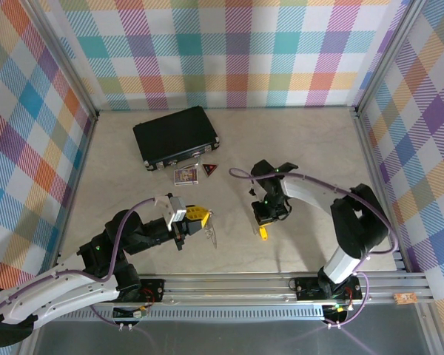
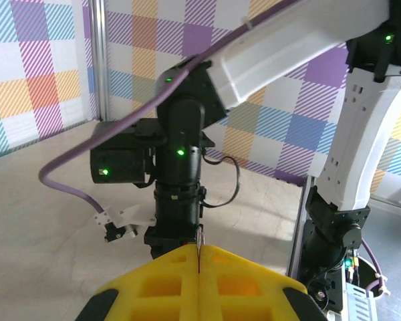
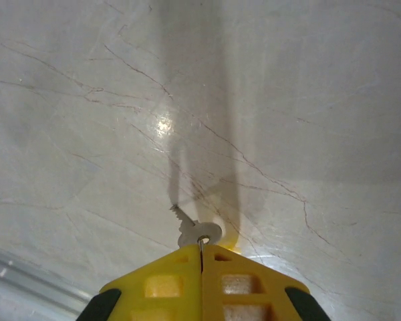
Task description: Put the keys on the keyring
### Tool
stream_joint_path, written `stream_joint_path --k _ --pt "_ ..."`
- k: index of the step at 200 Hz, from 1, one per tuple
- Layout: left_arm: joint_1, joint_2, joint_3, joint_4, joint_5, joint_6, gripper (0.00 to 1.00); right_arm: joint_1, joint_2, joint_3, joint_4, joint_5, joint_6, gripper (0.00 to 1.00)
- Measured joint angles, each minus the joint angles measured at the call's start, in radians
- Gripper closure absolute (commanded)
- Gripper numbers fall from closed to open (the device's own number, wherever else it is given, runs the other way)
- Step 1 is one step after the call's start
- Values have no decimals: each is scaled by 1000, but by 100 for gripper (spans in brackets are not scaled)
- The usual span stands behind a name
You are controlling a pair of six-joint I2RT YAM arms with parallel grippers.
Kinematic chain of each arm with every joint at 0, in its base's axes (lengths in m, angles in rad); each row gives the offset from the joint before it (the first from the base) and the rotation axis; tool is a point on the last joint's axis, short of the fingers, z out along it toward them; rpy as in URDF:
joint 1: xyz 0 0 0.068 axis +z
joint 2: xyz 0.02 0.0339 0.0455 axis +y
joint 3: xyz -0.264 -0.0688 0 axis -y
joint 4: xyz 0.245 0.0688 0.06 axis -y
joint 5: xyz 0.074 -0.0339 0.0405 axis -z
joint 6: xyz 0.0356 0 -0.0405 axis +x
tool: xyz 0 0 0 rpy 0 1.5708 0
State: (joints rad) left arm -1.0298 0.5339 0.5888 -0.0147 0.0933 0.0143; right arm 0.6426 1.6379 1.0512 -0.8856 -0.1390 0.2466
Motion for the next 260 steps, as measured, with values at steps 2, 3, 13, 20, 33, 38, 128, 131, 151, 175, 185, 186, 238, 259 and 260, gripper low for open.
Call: stream_joint_path --k 2,3,13,20,33,38,128,131,151,175,185,186,238,259,260 --pt "0 0 0 0 1 0 100 5 -6 -10 8 4 7 100" --pt "0 0 0 0 1 0 100 6 -8 -12 10 6 10 100" --pt "1 0 0 0 3 0 100 34 -35 -57 52 40 55 100" --pt "1 0 0 0 3 0 100 55 -52 -89 84 64 87 100" --pt "1 0 0 1 3 0 100 98 -76 -138 136 111 142 100" --pt "1 0 0 1 4 0 100 116 -85 -155 158 131 164 100" --pt "5 -1 -1 15 21 -3 100 329 -171 -338 538 422 438 99" --pt "5 -1 -1 15 21 -3 100 330 -171 -343 549 426 442 98" --pt "5 -1 -3 16 22 -3 100 341 -189 -385 616 451 458 95" --pt "5 -1 -3 16 22 -3 100 346 -226 -434 660 457 475 88" --pt "5 -1 -3 16 22 -4 100 346 -243 -455 667 457 483 83" --pt "5 -1 -3 16 22 -3 100 346 -245 -456 667 457 484 83" --pt "5 -1 -3 16 22 -4 100 346 -360 -490 636 431 491 60" --pt "5 -1 -3 16 26 -4 100 345 -380 -432 543 408 470 58" --pt "5 -1 -3 16 26 -4 100 344 -380 -429 539 406 469 58"
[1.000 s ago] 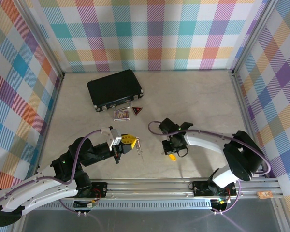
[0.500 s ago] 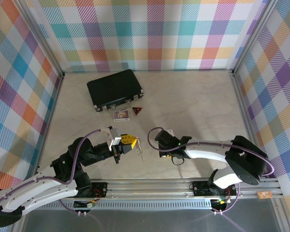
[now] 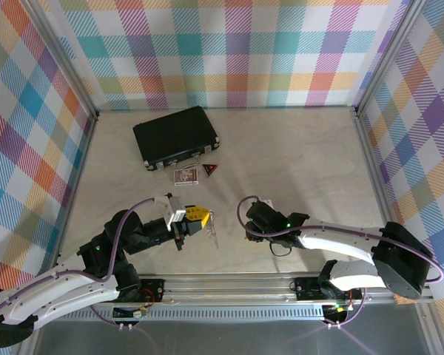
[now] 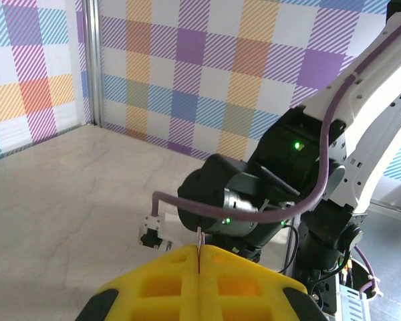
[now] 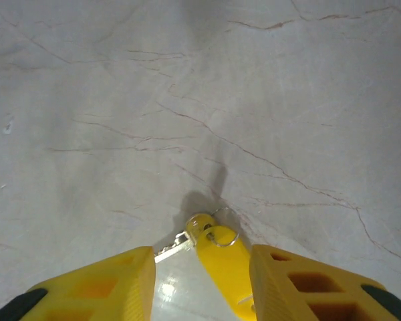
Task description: Put the keys on the keyring
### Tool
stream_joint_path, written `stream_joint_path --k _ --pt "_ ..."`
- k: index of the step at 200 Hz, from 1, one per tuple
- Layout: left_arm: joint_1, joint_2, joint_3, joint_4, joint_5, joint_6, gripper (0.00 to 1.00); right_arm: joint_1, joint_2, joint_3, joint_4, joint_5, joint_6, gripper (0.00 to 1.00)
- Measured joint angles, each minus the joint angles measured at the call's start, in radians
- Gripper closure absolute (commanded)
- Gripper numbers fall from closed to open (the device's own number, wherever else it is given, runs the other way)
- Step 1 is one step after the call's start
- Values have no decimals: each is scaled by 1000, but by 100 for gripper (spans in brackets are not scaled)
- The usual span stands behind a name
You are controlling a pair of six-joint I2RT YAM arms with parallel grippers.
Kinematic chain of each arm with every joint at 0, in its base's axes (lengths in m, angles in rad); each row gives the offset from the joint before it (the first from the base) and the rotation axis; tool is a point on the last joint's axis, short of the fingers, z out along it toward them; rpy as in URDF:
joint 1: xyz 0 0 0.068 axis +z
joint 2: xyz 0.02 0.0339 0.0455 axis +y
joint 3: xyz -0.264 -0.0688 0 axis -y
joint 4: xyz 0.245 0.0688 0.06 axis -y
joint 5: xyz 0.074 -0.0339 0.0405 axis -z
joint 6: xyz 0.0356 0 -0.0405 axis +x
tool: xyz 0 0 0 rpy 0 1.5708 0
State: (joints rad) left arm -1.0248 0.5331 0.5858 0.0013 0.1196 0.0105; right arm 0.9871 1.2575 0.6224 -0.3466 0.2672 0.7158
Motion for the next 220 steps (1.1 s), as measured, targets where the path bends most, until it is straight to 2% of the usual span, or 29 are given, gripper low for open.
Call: stream_joint_path --k 26,67,84,116,154,220 --pt "0 -8 0 0 3 0 100 -42 16 125 -127 -60 -37 58" --pt "0 -24 0 0 3 -1 100 -242 81 197 -239 -261 -111 58" --pt "0 -26 0 0 4 -3 100 -289 146 229 -292 -334 -152 60" --pt "0 -25 0 0 4 -4 100 -315 283 277 -337 -445 -230 62" --pt "0 -24 0 0 4 -4 100 -329 415 323 -357 -516 -299 65" --pt "0 -11 0 0 14 -4 100 -372 466 369 -371 -573 -357 69"
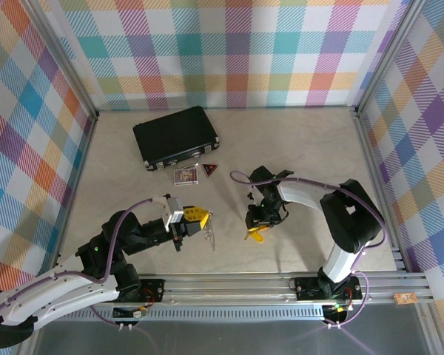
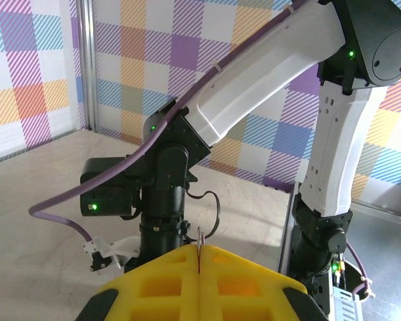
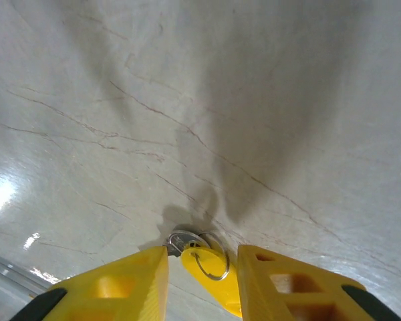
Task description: Put the keys on the keyring
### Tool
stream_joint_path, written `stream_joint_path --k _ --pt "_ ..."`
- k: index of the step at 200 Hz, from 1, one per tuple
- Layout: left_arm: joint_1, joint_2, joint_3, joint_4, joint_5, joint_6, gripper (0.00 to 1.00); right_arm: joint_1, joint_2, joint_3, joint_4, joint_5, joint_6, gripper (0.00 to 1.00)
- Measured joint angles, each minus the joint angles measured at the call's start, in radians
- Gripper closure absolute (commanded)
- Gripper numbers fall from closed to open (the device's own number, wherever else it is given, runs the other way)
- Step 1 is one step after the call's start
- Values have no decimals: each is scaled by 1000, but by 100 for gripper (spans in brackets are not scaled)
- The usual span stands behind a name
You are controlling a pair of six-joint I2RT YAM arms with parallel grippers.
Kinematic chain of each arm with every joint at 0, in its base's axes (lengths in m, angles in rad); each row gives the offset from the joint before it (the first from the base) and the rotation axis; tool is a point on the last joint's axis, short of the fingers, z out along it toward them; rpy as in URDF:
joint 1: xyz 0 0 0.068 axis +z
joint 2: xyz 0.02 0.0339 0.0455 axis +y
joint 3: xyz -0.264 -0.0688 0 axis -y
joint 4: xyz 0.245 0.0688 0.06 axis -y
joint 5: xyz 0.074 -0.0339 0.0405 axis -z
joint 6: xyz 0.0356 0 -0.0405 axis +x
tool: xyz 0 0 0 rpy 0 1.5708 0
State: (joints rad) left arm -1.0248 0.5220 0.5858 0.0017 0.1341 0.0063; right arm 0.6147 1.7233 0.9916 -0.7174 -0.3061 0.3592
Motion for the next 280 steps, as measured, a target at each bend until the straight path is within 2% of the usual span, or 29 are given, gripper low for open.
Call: stream_joint_path --k 112,214,280 --pt "0 2 0 0 0 0 100 -16 58 47 -71 -6 -77 72" --pt "0 12 0 1 0 0 100 -33 102 80 -104 -39 -115 80" --pt "0 18 0 1 0 0 100 -40 112 84 -111 -53 -134 82"
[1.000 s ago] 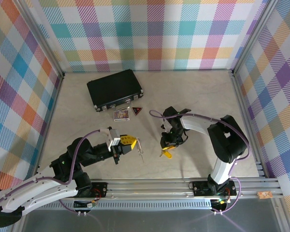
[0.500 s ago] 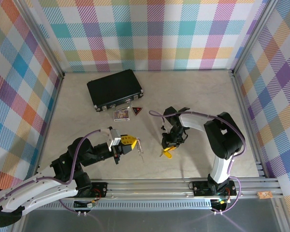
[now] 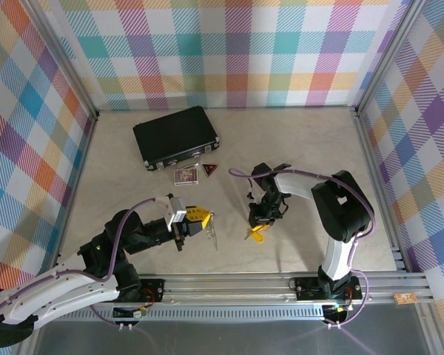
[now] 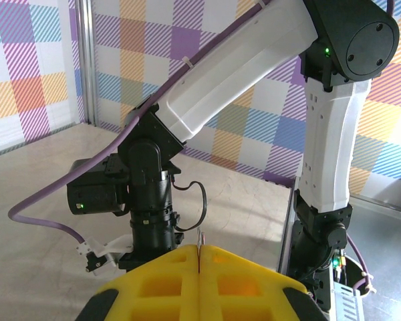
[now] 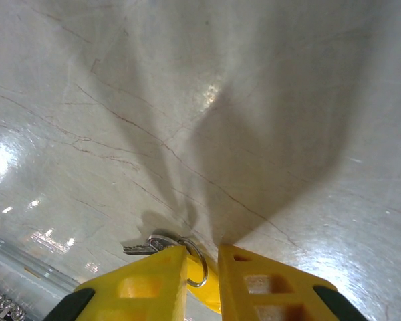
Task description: Put the keys on the keyring
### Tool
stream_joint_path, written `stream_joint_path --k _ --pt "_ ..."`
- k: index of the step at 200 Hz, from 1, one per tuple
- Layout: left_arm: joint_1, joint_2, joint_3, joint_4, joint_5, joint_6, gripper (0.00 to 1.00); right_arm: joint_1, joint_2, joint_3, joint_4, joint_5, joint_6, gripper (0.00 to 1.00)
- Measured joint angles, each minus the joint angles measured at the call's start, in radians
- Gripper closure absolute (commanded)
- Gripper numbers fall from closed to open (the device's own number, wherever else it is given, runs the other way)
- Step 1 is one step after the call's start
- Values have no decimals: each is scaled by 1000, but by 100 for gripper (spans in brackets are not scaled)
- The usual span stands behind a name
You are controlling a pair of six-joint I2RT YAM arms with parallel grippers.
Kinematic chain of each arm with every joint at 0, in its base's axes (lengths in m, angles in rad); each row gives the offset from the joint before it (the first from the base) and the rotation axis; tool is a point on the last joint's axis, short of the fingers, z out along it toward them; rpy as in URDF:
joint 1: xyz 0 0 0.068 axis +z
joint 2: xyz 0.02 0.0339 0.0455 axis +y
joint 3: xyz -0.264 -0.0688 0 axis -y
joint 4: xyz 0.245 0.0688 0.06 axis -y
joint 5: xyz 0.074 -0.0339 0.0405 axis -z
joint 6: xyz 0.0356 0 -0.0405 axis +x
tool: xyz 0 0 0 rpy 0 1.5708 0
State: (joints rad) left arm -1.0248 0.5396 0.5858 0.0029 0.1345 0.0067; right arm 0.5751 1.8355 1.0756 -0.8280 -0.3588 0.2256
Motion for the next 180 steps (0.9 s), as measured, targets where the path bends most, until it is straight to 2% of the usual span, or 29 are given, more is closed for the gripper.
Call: stream_joint_path --k 133,180 --pt "2 5 0 0 0 0 100 0 10 2 0 -36 -3 89" --pt "3 5 0 0 0 0 100 0 10 2 -2 -36 -10 95"
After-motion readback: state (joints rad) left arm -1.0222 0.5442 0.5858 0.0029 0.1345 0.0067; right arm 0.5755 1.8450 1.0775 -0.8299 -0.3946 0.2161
